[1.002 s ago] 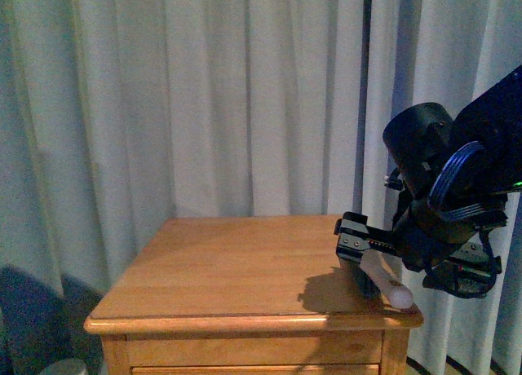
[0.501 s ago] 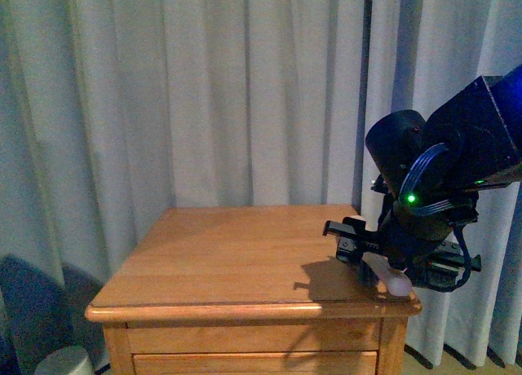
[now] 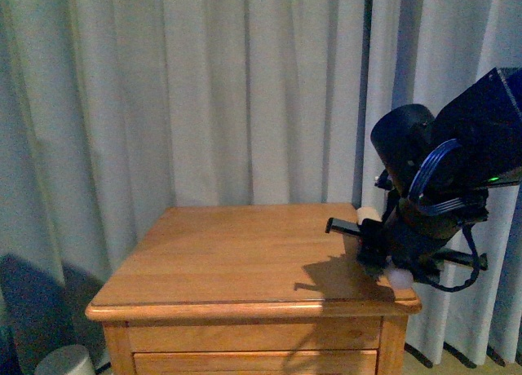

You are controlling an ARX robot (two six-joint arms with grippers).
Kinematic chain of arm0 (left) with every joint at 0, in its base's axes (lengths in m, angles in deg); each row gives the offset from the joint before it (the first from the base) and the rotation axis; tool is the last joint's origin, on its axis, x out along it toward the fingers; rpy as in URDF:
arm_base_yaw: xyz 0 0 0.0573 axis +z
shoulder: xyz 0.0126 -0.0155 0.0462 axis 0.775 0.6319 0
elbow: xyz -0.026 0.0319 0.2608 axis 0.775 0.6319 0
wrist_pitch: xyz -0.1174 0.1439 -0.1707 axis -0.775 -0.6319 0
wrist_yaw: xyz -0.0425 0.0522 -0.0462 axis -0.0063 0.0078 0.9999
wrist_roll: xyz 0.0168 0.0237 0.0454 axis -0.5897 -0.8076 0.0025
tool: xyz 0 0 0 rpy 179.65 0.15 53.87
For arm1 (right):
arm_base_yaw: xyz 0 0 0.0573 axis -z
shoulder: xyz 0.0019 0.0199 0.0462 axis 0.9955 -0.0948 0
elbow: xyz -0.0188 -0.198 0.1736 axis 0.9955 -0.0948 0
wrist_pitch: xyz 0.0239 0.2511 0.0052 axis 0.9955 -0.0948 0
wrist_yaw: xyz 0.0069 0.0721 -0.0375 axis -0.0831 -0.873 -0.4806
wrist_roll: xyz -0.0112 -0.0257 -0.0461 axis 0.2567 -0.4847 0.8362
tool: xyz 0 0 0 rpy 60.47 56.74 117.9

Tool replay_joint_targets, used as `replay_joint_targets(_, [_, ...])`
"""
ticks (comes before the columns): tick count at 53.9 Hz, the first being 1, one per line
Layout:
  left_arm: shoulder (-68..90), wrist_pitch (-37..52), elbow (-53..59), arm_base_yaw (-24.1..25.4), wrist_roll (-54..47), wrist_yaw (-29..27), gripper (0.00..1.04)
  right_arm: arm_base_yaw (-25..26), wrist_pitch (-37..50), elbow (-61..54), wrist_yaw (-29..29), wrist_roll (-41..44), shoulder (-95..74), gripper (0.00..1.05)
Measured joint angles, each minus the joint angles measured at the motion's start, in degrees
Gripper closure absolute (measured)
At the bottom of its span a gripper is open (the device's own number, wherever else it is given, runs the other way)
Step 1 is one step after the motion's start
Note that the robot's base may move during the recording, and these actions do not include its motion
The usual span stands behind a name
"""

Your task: Clean up trash

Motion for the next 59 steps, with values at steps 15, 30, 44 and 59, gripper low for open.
replay_joint_targets(15, [0.0,0.0,0.0,0.0,0.0,0.0,0.76,0.9,25.7,-25.8,8.0,18.7,28.7,0.84])
replay_joint_targets(30, [0.0,0.0,0.0,0.0,0.0,0.0,0.76,3.4,33.1,-48.3,10.6,29.0,56.1,0.84])
replay_joint_targets(44, [0.0,0.0,0.0,0.0,0.0,0.0,0.76,2.4,33.2,-56.4,14.0,33.4,74.0,0.84])
replay_joint_targets(59, [0.0,0.0,0.0,0.0,0.0,0.0,0.76,0.0,33.9,-60.7,19.1,35.0,81.7,0.84])
